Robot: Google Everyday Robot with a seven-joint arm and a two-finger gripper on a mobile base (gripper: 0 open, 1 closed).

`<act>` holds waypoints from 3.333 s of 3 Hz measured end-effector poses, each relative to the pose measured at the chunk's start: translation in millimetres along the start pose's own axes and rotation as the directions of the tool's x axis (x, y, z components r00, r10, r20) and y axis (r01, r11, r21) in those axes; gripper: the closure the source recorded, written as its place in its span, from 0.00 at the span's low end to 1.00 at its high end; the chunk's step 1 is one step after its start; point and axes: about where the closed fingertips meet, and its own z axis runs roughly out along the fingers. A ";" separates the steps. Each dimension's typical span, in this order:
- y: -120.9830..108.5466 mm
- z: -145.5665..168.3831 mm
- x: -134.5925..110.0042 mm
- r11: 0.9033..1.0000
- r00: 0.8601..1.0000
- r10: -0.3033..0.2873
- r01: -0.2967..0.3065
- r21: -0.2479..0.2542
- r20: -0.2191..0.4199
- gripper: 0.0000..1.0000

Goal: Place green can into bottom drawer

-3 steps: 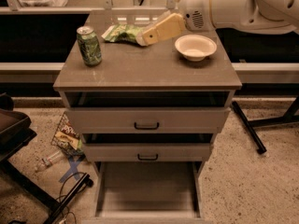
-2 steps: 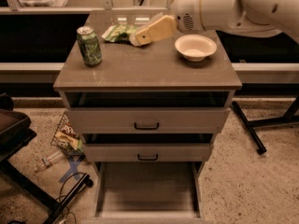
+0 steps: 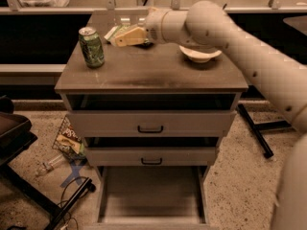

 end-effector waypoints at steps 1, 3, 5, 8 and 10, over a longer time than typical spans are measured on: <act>-13.8 54.8 13.6 0.999 0.996 0.042 -0.042 0.003 0.081 0.00; 34.7 88.0 -1.7 0.996 0.978 0.053 -0.037 -0.086 0.200 0.00; 92.5 115.9 -12.2 0.977 0.968 0.089 -0.039 -0.210 0.235 0.00; 96.2 164.2 25.1 0.974 0.990 0.088 -0.064 -0.216 0.108 0.69; 100.9 167.5 24.7 0.973 0.990 0.089 -0.063 -0.223 0.107 1.00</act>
Offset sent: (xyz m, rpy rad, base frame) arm 0.0478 0.0930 -0.0267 0.2016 -0.0640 0.0797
